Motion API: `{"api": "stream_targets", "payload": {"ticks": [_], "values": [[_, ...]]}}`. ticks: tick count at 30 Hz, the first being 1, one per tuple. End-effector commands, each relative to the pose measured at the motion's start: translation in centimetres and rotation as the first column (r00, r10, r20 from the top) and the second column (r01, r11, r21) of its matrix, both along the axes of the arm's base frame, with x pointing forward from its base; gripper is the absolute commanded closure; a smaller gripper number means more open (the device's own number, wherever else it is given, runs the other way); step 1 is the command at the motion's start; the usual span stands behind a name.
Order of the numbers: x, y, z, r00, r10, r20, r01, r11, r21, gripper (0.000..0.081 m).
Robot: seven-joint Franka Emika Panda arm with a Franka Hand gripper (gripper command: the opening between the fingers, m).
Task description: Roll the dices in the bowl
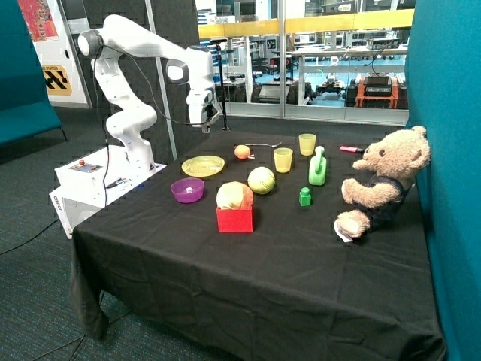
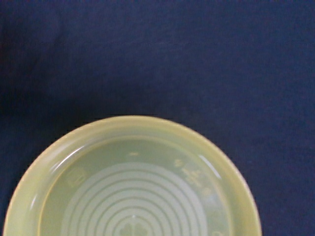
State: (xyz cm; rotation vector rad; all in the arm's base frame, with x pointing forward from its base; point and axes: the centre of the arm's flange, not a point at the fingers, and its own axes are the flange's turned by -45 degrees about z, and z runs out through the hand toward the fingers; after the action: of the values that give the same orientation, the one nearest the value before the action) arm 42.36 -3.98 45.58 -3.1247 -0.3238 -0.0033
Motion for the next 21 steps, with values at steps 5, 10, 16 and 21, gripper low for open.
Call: {"api": "stream_targets", "payload": {"ticks": [5,10,16,21], "values": [[1.8,-5.2,2.3,0.971,-0.24,-0.0021,0.24,0.971,-0.0004,0.0808],[2.3,-7.8,2.6,0.959,-0.282,-0.0021,0.282,0.959,-0.0004,0.0808],[2.6,-11.2,2.6,0.949,-0.316,-0.0021,0.316,0.949,-0.0004,0.0808],[2.5,-13.0,2.3,0.931,-0.364,-0.0021,0.364,0.931,-0.0004,0.0808]]}}
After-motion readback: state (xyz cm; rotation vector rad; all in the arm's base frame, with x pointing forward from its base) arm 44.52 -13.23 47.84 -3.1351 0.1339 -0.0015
